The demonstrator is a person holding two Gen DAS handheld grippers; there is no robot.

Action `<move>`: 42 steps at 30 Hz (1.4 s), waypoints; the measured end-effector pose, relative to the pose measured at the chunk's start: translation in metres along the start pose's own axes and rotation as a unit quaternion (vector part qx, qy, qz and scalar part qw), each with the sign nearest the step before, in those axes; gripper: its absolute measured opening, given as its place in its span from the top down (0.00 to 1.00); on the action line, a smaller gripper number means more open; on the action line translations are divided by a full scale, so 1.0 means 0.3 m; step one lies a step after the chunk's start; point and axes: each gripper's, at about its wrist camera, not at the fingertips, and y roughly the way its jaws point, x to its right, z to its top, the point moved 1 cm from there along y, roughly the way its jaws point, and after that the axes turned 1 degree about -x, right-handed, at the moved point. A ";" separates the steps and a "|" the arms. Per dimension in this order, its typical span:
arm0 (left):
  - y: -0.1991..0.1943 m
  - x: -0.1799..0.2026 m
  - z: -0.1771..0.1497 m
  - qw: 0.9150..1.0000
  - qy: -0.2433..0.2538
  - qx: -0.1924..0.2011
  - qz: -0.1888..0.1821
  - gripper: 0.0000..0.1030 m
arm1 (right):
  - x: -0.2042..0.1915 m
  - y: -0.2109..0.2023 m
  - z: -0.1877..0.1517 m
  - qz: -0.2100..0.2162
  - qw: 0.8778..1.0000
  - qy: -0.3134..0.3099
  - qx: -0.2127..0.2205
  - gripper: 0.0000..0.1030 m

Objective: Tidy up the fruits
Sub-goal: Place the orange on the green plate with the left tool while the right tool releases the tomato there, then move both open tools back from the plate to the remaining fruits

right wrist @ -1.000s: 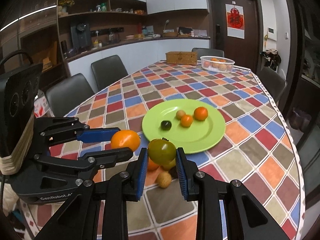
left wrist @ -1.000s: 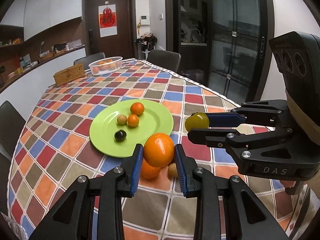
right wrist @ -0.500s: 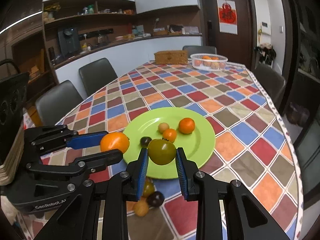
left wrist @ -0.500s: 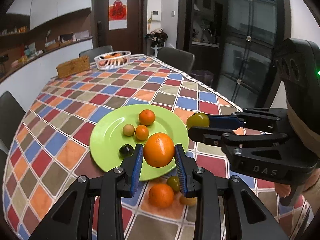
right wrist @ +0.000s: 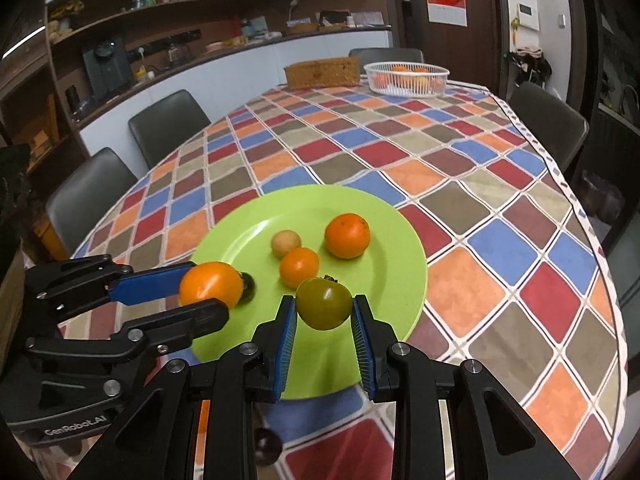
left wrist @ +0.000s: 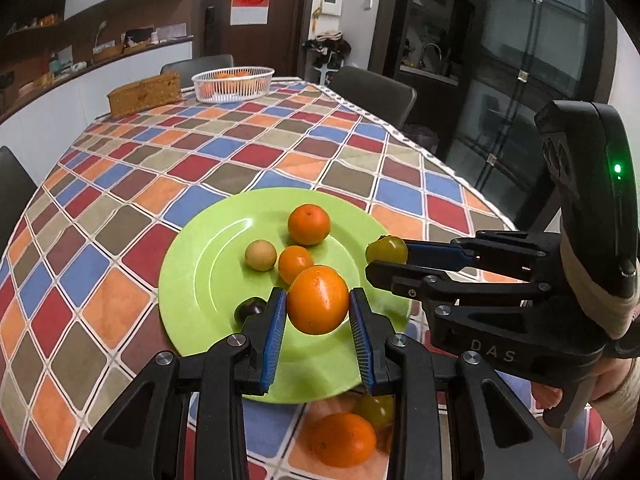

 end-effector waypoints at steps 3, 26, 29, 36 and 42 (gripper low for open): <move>0.032 -0.005 0.004 1.000 0.000 -0.009 0.002 0.69 | 0.014 0.037 0.003 0.000 1.000 0.004 -0.007 0.72; -0.254 0.040 -0.055 0.995 0.036 0.074 0.062 0.38 | -0.040 -0.184 -0.049 -0.027 0.998 -0.005 0.056 0.61; -0.313 0.057 -0.074 0.993 0.046 0.089 0.063 0.35 | -0.071 -0.248 -0.071 -0.031 0.997 -0.008 0.074 0.55; -0.409 0.069 -0.118 0.990 0.061 0.109 0.061 0.31 | -0.153 -0.354 -0.130 -0.041 0.994 -0.022 0.094 0.55; -0.438 0.059 -0.159 0.989 0.081 0.111 0.057 0.28 | -0.209 -0.403 -0.178 -0.058 0.993 -0.029 0.103 0.55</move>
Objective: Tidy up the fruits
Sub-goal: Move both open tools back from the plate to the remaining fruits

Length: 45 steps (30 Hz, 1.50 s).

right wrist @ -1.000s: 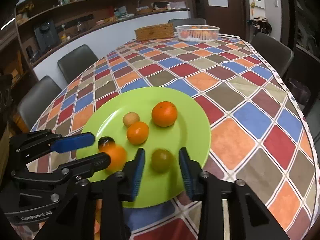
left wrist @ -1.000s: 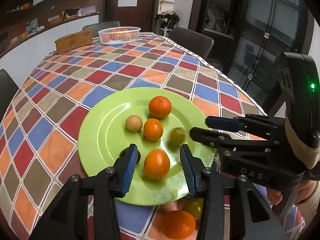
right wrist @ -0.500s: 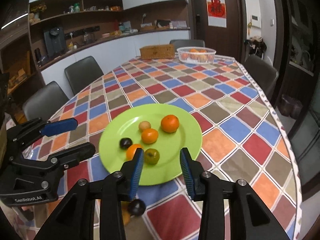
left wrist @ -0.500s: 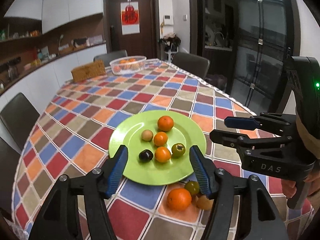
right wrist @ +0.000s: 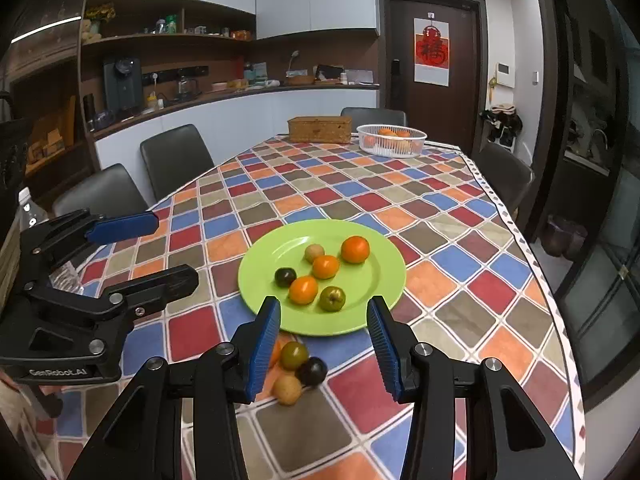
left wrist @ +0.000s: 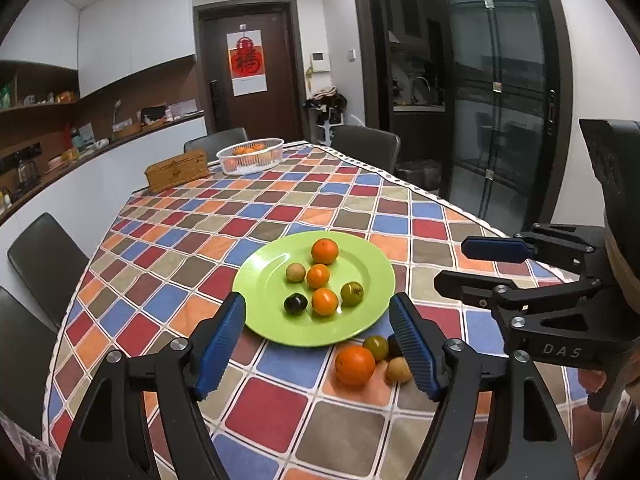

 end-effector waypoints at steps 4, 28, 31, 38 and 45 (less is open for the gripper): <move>-0.009 0.005 -0.035 1.000 0.020 0.000 -0.008 0.27 | -0.022 -0.010 -0.026 -0.006 1.000 0.006 -0.002 0.55; 0.160 0.020 -0.163 0.984 0.128 -0.051 -0.109 0.42 | -0.092 0.140 -0.181 0.019 0.996 0.000 -0.089 0.56; 0.192 0.031 -0.178 0.981 0.138 -0.062 -0.122 0.43 | -0.090 0.161 -0.193 0.024 0.995 0.000 -0.097 0.56; 0.267 0.038 -0.188 0.977 0.146 -0.077 -0.135 0.43 | -0.076 0.216 -0.215 0.034 0.993 0.005 -0.117 0.60; 0.329 0.043 -0.204 0.974 0.148 -0.098 -0.138 0.43 | -0.063 0.255 -0.225 0.041 0.991 0.008 -0.130 0.65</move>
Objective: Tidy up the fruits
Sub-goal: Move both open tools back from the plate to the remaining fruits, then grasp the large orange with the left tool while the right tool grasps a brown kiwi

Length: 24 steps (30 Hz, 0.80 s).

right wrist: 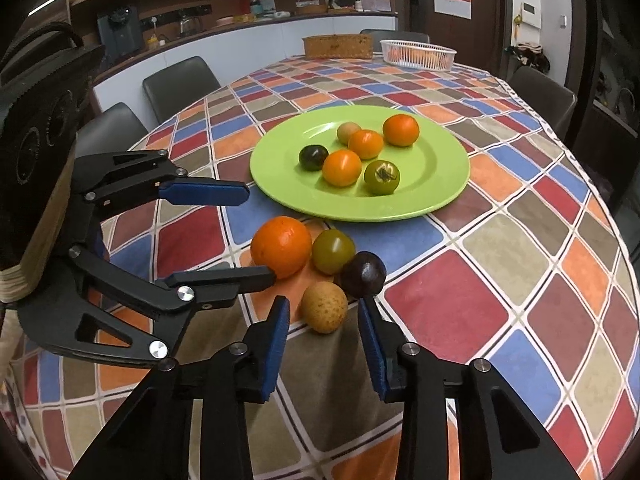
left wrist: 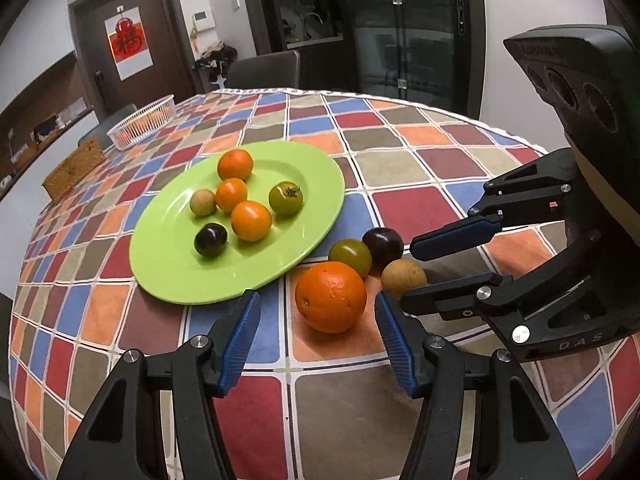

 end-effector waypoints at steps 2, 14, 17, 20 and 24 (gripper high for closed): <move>0.008 -0.005 0.002 1.000 -0.002 -0.002 -0.001 0.43 | 0.003 0.011 0.000 0.002 1.000 0.000 -0.003 0.65; 0.047 0.005 0.022 0.999 -0.010 -0.025 -0.023 0.62 | 0.028 0.033 -0.006 0.021 1.000 0.018 -0.008 0.74; 0.047 0.011 0.024 0.999 -0.015 -0.025 -0.018 0.62 | 0.037 0.021 -0.011 0.023 0.999 0.025 -0.004 0.74; 0.040 0.013 0.024 0.999 -0.030 -0.025 -0.018 0.62 | 0.042 0.006 -0.015 0.021 0.999 0.030 0.002 0.74; 0.009 0.023 0.025 0.999 -0.049 -0.017 0.000 0.62 | 0.044 -0.015 -0.015 0.024 0.999 0.032 0.009 0.74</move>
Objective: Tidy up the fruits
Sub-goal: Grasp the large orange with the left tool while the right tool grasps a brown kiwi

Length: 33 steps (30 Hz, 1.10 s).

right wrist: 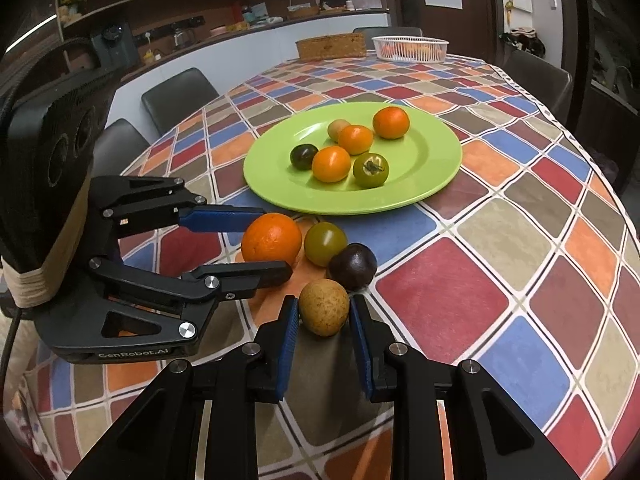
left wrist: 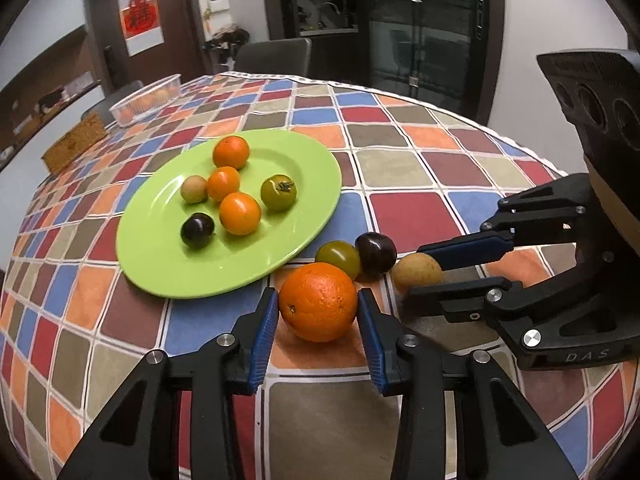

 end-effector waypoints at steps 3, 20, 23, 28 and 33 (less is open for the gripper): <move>-0.023 0.008 -0.003 1.000 -0.011 0.001 0.011 0.62 | -0.001 -0.022 0.001 -0.002 1.000 -0.001 0.008 0.74; -0.230 0.060 0.043 0.997 -0.034 0.049 0.047 0.62 | -0.028 -0.185 0.052 -0.003 0.998 -0.016 0.065 0.74; -0.256 0.060 0.058 0.996 -0.038 0.053 0.056 0.62 | -0.026 -0.213 0.072 0.000 0.997 -0.014 0.074 0.74; -0.283 0.039 0.088 0.995 -0.049 0.056 0.071 0.62 | -0.016 -0.236 0.121 0.004 0.996 -0.013 0.084 0.74; -0.301 -0.005 0.140 0.992 -0.071 0.060 0.090 0.62 | -0.013 -0.251 0.184 0.002 0.995 -0.024 0.092 0.74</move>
